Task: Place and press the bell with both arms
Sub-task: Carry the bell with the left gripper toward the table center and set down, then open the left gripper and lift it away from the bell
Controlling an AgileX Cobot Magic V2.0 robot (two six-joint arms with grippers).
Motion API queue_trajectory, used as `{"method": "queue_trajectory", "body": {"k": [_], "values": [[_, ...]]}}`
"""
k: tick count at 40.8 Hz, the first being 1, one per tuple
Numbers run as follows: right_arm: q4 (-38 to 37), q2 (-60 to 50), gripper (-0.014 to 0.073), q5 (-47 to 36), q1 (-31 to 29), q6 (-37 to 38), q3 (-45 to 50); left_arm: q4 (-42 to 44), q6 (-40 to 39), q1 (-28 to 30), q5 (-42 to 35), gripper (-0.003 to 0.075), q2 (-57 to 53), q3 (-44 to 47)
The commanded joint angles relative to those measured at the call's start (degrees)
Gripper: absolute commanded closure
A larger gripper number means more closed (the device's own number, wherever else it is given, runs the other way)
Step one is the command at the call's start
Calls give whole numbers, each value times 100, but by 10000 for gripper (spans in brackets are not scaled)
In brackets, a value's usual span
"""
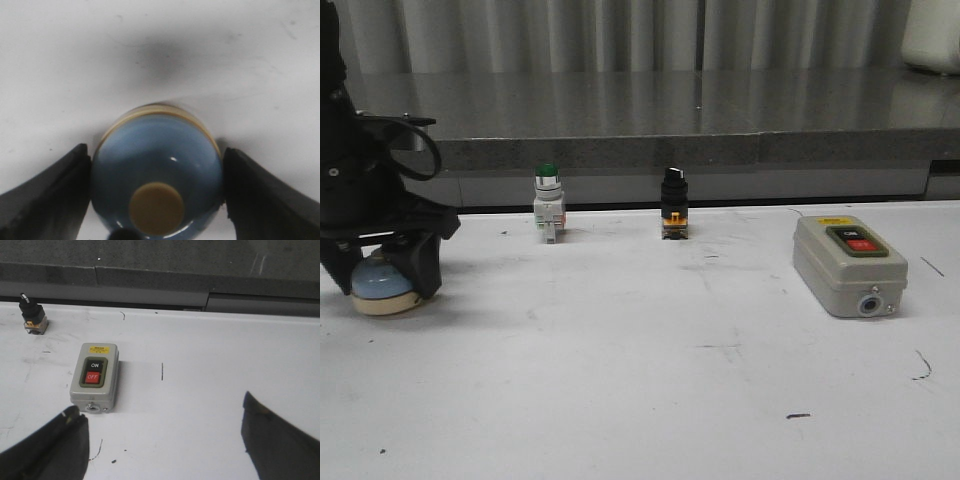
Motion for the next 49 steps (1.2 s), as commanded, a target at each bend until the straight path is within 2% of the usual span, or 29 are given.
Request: {"method": "queue_trajectory", "body": {"k": [1,11,22,31,33,38,41,49], "values": [[-74,54,-40,-367,-40,-1,-170,-76,-14,-333,-57,370,-576,-253],[-74,54,-40,-367,-40,-1,-170,-62,0,-1438,455,370,-642,-882],[-74,54,-40,-367,-40,-1,-170,-32,177,-2400,441,370,168,-1659],[-74,54,-40,-367,-40,-1,-170,-32,177,-2580,493,357,806,-2301],[-74,54,-40,-367,-40,-1,-170,-32,177,-2586,592,328,912,-2428],[-74,54,-40,-367,-40,-1,-170,-32,177,-2586,706,194,1024,-2563],[-74,54,-40,-367,-40,-1,-170,-32,177,-2586,776,147,1024,-2563],[-74,54,-40,-367,-40,-1,-170,-32,126,-2586,785,142,1024,-2563]]}}
